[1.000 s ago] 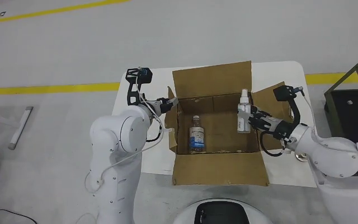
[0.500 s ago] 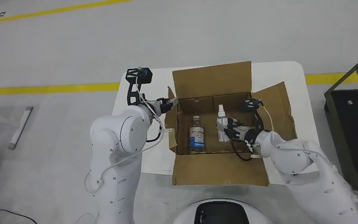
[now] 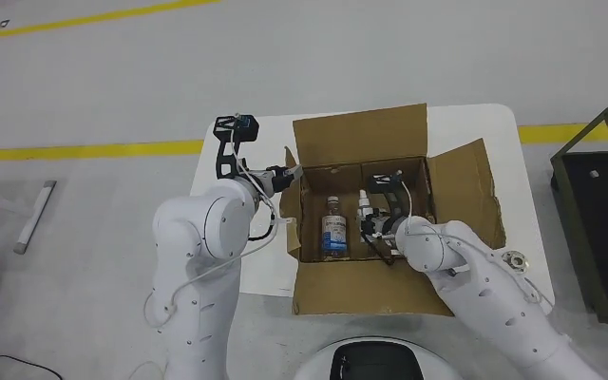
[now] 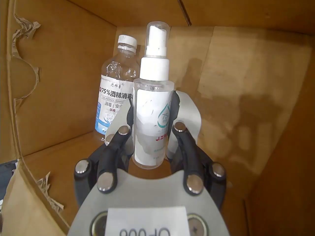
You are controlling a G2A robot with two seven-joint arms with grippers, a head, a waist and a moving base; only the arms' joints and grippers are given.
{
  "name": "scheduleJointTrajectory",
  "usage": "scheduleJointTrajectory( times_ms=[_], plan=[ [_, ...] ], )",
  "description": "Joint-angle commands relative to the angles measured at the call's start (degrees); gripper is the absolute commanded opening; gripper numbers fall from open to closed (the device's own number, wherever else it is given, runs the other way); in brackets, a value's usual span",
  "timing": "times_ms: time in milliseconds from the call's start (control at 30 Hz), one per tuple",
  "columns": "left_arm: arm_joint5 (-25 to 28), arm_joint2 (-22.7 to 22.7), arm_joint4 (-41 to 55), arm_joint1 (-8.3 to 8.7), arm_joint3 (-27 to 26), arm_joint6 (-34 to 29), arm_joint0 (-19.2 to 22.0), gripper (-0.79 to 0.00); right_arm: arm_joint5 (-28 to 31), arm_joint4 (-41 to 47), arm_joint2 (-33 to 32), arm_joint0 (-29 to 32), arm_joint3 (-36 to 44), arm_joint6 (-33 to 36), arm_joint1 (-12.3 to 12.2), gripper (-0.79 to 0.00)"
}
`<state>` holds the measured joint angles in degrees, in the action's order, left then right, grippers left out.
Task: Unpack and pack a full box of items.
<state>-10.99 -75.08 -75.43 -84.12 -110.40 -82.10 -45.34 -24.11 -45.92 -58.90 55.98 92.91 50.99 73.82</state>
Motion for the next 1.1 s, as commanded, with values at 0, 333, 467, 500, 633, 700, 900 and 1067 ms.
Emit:
scheduleJointTrajectory(
  times_ms=[0,333,467,500,633,700,900,1067],
  plan=[
    [0.0,0.0,0.0,0.0,0.0,0.0,0.0,0.0,-0.1,-0.3,0.7,-0.9,-1.1,0.3,0.2,-0.742],
    [0.0,0.0,0.0,0.0,0.0,0.0,0.0,0.0,-0.9,-0.8,3.0,-3.4,-4.4,0.9,1.2,-0.631],
    [0.0,0.0,0.0,0.0,0.0,0.0,0.0,0.0,-0.9,-0.6,3.3,-3.8,-4.8,1.0,1.4,-0.573],
    [0.0,0.0,0.0,0.0,0.0,0.0,0.0,0.0,-1.0,-0.7,3.3,-3.9,-5.0,1.1,1.5,-0.56],
    [0.0,0.0,0.0,0.0,0.0,0.0,0.0,0.0,-1.0,-0.7,3.3,-3.9,-5.2,1.2,1.6,-0.526],
    [0.0,0.0,0.0,0.0,0.0,0.0,0.0,0.0,-0.9,-0.8,3.2,-3.9,-5.2,1.2,1.7,-0.526],
    [0.0,0.0,0.0,0.0,0.0,0.0,0.0,0.0,-0.6,-1.1,3.0,-3.7,-5.4,1.6,1.8,-0.486],
    [0.0,0.0,0.0,0.0,0.0,0.0,0.0,0.0,-0.5,-1.2,2.8,-3.5,-5.3,1.6,1.9,-0.44]
  ],
)
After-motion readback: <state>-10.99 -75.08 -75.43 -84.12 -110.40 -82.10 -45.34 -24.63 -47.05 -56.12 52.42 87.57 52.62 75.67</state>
